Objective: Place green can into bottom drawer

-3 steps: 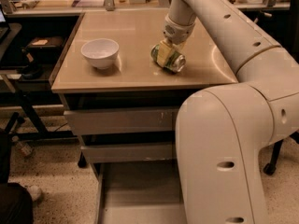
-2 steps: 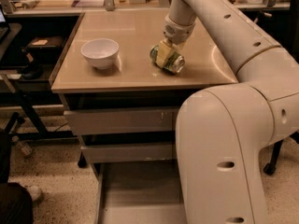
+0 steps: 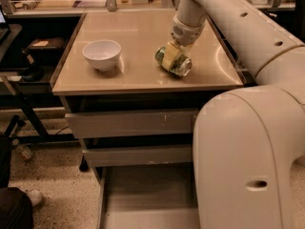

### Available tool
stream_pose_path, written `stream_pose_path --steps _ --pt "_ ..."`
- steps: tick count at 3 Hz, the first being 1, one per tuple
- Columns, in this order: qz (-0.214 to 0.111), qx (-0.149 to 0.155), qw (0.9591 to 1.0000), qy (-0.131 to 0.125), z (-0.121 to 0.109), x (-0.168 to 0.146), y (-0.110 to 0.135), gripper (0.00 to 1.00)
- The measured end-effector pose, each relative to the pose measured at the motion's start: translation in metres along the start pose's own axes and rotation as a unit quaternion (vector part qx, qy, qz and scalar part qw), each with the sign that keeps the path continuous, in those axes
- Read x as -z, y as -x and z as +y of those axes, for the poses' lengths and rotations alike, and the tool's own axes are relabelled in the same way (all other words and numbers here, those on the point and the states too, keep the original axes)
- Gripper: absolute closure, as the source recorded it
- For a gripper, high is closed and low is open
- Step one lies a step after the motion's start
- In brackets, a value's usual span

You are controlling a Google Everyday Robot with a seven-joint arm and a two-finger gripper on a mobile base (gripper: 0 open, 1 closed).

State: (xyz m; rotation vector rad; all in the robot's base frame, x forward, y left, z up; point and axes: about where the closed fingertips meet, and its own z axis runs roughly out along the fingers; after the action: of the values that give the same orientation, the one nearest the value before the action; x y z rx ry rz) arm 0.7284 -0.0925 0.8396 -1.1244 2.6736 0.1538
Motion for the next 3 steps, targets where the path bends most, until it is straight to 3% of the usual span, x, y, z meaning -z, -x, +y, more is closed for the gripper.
stream_pose_path --steps 2,3 --pt "0.008 -0.04 0.9992 -0.005 0.021 0.026 -0.06 1.0" --pt "0.013 -0.067 0.9976 -0.002 0.043 0.036 -0.092 1.0"
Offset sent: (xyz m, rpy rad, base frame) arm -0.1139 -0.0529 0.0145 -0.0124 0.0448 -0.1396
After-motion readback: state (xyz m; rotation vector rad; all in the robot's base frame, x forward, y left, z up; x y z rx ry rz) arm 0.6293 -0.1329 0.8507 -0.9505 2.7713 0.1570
